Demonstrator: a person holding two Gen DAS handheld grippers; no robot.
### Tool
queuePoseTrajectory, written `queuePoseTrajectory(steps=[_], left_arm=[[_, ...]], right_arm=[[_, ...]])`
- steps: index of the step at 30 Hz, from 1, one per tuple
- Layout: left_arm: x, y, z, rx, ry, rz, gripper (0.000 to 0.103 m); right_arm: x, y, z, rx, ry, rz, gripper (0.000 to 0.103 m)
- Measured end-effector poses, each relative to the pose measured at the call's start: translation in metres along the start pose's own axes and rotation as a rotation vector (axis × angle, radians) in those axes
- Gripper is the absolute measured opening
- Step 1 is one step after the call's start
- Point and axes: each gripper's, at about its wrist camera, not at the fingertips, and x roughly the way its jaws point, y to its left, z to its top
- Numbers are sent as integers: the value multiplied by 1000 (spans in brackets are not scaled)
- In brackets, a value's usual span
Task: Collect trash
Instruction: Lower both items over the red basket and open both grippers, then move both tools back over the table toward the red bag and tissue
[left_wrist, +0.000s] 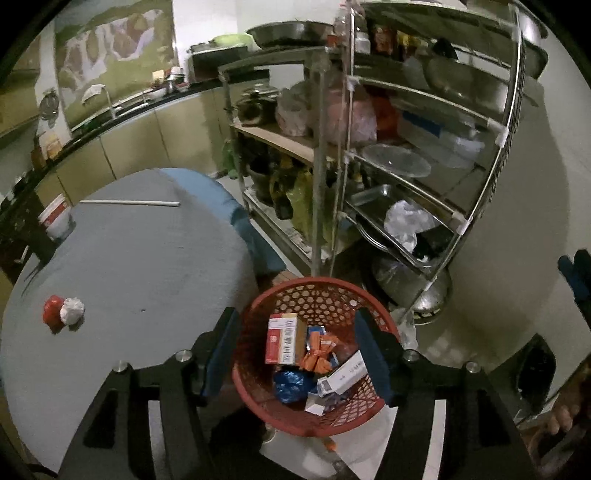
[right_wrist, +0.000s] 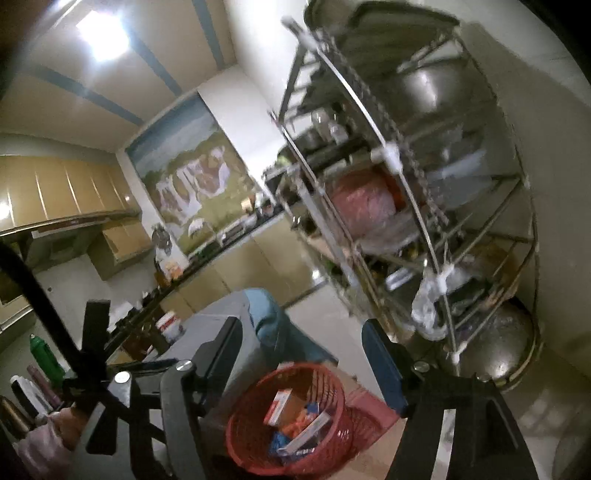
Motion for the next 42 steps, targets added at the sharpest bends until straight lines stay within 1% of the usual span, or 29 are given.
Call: queuePoseTrajectory(steps=[3, 5, 8, 10, 12, 15, 16, 18, 20, 22, 25, 28, 31, 34, 38, 41, 42], left_arm=[[-14, 8, -11, 21, -18, 42, 65], [-29, 13, -23, 48, -39, 76, 65], [-55, 23, -44, 90, -70, 140, 65], [-73, 29, -61, 110, -81, 188, 66], [-88, 34, -72, 120, -83, 220, 66], [-105, 39, -82, 133, -85, 283, 66], [-109, 41, -84, 129, -83, 294, 66], [-115, 44, -85, 112, -74, 298, 66], [-117, 45, -82, 101, -70, 299, 66], [-118, 44, -74, 94, -72, 302, 66], [-123, 41, -66, 73, -87, 279, 66], [-124, 39, -57, 53, -95, 269, 66], [-124, 40, -55, 36, -103, 268, 66], [-120, 46, -60, 19, -90, 282, 66], [-117, 70, -70, -32, -64, 321, 66], [-117, 104, -81, -103, -47, 361, 66], [-117, 121, -85, -143, -39, 377, 66]], right_arm=[[-14, -5, 10, -8, -46, -31, 71], [-30, -12, 18, -24, -75, -73, 71], [-68, -26, 30, -69, -92, -155, 71], [-106, -34, 35, -139, -121, -235, 71], [-144, -40, 37, -217, -120, -327, 71], [-184, -46, 37, -302, -122, -455, 71], [-199, -48, 38, -331, -127, -500, 71], [-216, -50, 41, -367, -145, -547, 71], [-227, -54, 43, -390, -174, -589, 71], [-234, -60, 46, -378, -181, -609, 71], [-244, -65, 45, -360, -208, -613, 71], [-252, -72, 38, -318, -232, -586, 71], [-242, -86, 32, -237, -201, -537, 71], [-216, -92, 26, -184, -161, -477, 71], [-175, -80, 20, -170, -126, -367, 71], [-132, -61, 20, -107, -98, -196, 71], [-122, -55, 19, -98, -92, -163, 71]])
